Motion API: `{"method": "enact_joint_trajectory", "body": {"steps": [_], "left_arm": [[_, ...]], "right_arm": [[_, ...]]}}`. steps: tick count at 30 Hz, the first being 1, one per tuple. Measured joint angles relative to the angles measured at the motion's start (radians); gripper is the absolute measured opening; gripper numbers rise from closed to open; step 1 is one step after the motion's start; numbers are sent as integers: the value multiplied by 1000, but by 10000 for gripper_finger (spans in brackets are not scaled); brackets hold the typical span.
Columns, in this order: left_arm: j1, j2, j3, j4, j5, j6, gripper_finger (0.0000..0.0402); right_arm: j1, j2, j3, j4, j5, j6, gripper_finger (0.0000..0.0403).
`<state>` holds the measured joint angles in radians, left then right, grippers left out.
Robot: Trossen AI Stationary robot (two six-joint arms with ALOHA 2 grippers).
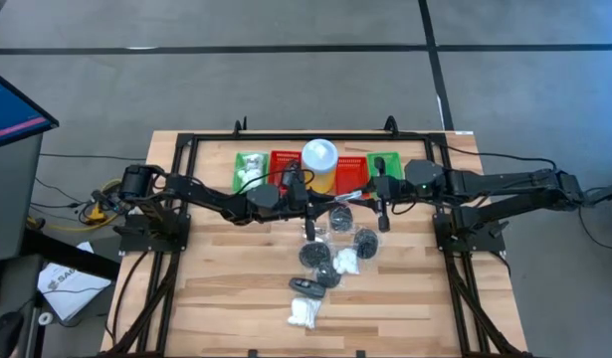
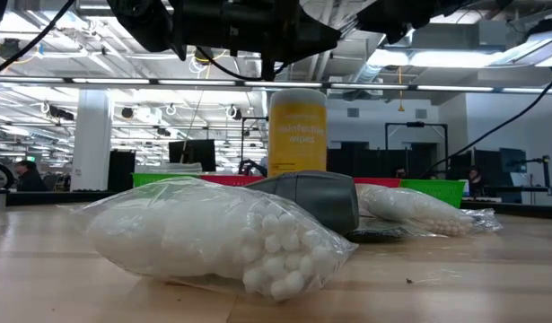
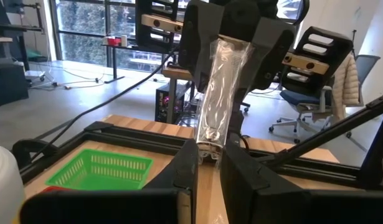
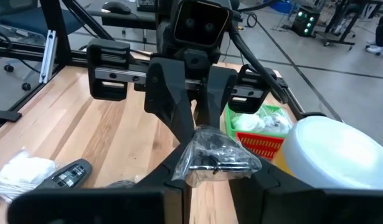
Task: Pick & Place Travel size toiletries
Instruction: Put the silver nail cutter into the right red bin
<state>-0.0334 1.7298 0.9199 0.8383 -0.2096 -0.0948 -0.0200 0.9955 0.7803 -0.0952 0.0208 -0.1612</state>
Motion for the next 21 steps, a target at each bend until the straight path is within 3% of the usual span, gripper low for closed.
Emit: {"method": "enact_joint_trajectory", "body": {"steps": [10, 16, 21], "left_arm": [[0, -1, 0, 2, 0, -12, 93], [0, -2, 0, -8, 0, 2, 101], [0, -56, 0, -143, -4, 31, 102]], "right_arm": [[-2, -2, 0, 17, 7, -8, 67], [-3, -6, 0, 0, 10, -7, 67], [-35, -54, 1, -66, 18, 9, 67]]}}
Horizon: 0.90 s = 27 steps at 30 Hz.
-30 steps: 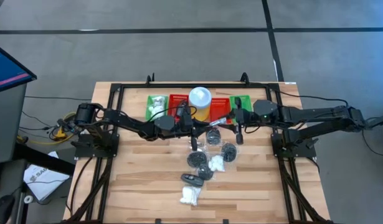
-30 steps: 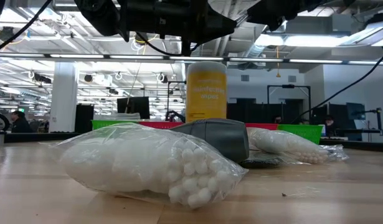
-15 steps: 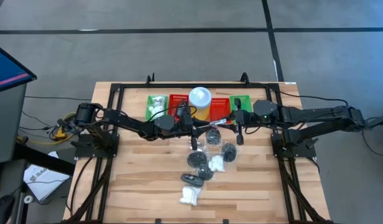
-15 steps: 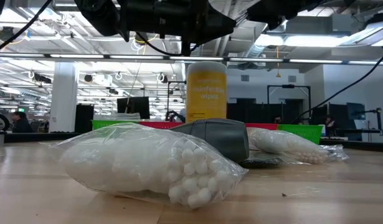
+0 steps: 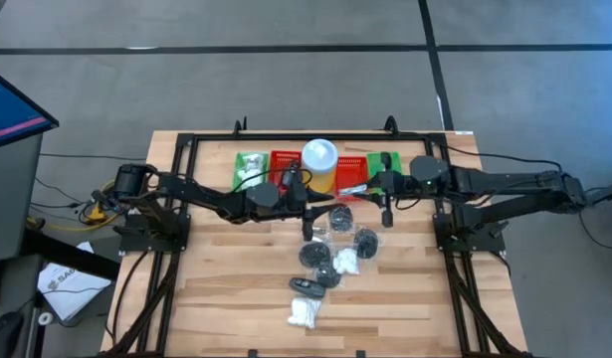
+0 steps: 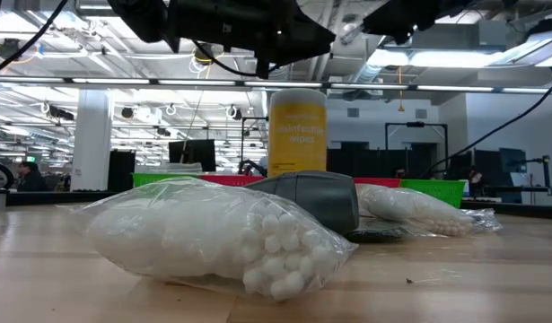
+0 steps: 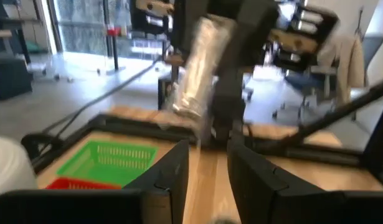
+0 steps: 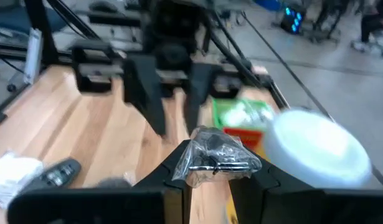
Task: Pick & Place Travel size toiletries
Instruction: Put the silver nail cutter into the right red bin
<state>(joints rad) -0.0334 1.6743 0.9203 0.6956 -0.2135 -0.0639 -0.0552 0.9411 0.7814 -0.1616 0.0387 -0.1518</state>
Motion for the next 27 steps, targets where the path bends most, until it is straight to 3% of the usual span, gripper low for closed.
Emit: {"method": "enact_joint_trajectory", "body": {"steps": [9, 27], "left_arm": [[-14, -71, 0, -190, -7, -3, 103], [-102, -78, 0, -203, -6, -3, 103]], "right_arm": [[-128, -32, 0, -148, -1, 83, 67], [-464, 324, 0, -136, -15, 65, 67]]}}
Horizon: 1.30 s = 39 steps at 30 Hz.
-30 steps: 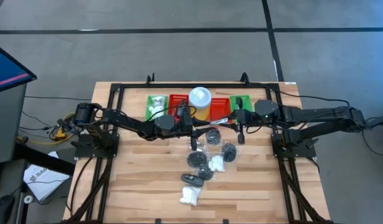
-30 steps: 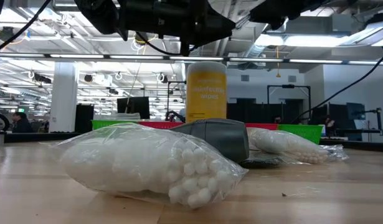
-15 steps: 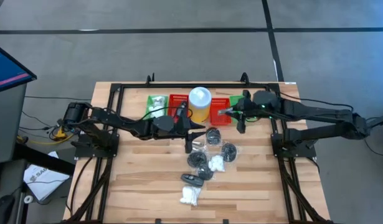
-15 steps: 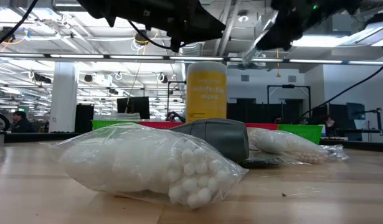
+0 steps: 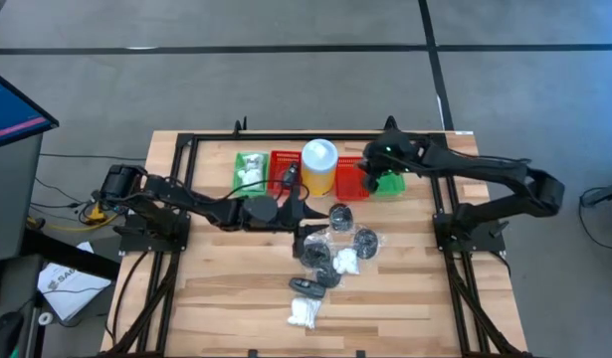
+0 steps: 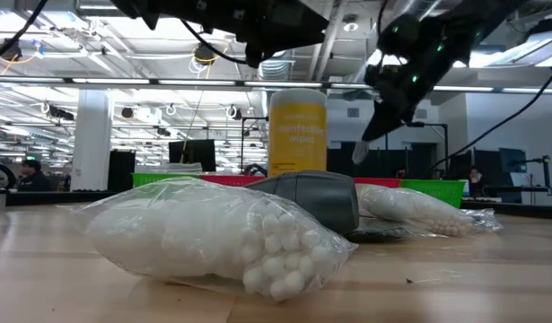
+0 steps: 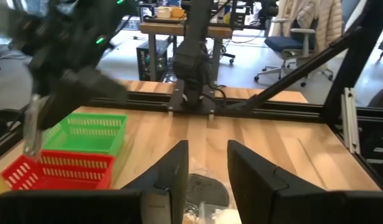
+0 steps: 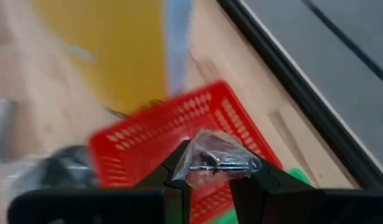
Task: Pick & Place Travel size toiletries
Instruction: Put the silver nail cutter into the right red bin, then put the black hairbrush into the right green bin
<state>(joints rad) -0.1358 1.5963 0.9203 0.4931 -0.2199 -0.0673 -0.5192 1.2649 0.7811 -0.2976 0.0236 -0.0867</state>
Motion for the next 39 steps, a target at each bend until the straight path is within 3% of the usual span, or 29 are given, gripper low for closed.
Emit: {"method": "enact_joint_trajectory", "body": {"steps": [4, 8, 14, 21, 30, 39], "left_arm": [[-9, 0, 0, 0, 0, 0, 103], [-10, 0, 0, 0, 0, 0, 103], [-9, 0, 0, -4, 0, 0, 103], [-9, 1, 0, -6, 0, 0, 103], [-9, 1, 0, -8, 0, 0, 103], [-9, 1, 0, -42, 0, 0, 103]], "right_arm": [[-52, 76, 0, 44, -14, -2, 67], [-91, 132, 0, 87, -106, -2, 67], [-104, 188, 0, 115, -113, -2, 70], [-102, 227, 0, 137, -113, -3, 132], [-82, 205, 0, 181, -126, -9, 173], [-53, 97, 0, 73, -131, 7, 185]]}}
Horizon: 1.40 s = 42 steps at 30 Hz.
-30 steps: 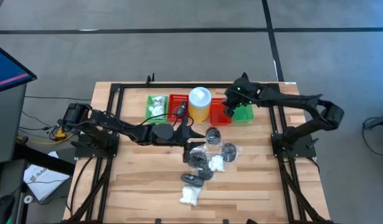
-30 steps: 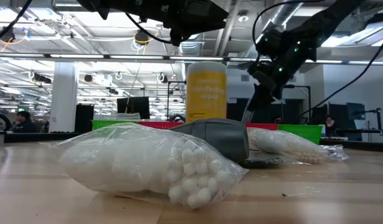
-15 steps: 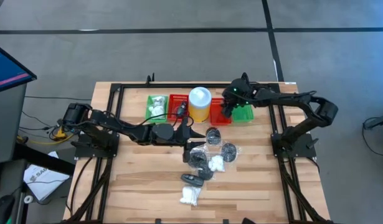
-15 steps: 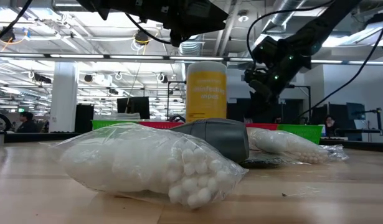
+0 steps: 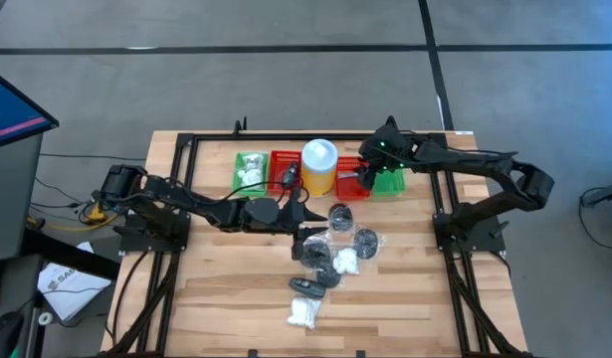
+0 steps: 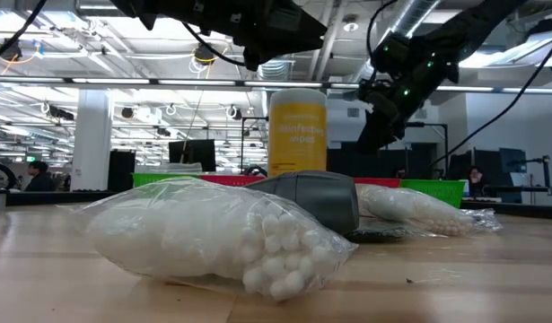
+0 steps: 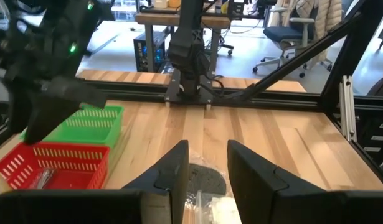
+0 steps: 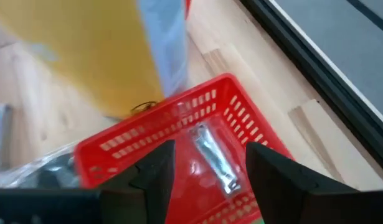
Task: Pick & Place Travel size toiletries
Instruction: Put the black hairbrush into the right green bin
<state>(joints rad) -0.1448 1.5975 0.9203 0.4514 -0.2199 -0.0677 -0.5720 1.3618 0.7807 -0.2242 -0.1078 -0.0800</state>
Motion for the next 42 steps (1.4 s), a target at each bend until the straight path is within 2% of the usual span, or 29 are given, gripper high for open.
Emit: {"method": "enact_joint_trajectory", "body": {"steps": [11, 20, 32, 37, 42], "left_arm": [[0, 0, 0, -11, 0, 0, 103], [0, 0, 0, -11, 0, -26, 103], [-2, 0, 0, -22, 1, -48, 103], [-9, 0, 0, -29, 7, -49, 103], [-18, 0, 0, -33, 17, -50, 103]], "right_arm": [[213, -118, 0, -206, -3, 94, 170], [368, -116, 0, -397, -2, 234, 152], [479, -113, 0, -529, 4, 406, 140], [512, -113, 0, -571, 63, 476, 137], [539, -113, 0, -580, 65, 518, 138]]}}
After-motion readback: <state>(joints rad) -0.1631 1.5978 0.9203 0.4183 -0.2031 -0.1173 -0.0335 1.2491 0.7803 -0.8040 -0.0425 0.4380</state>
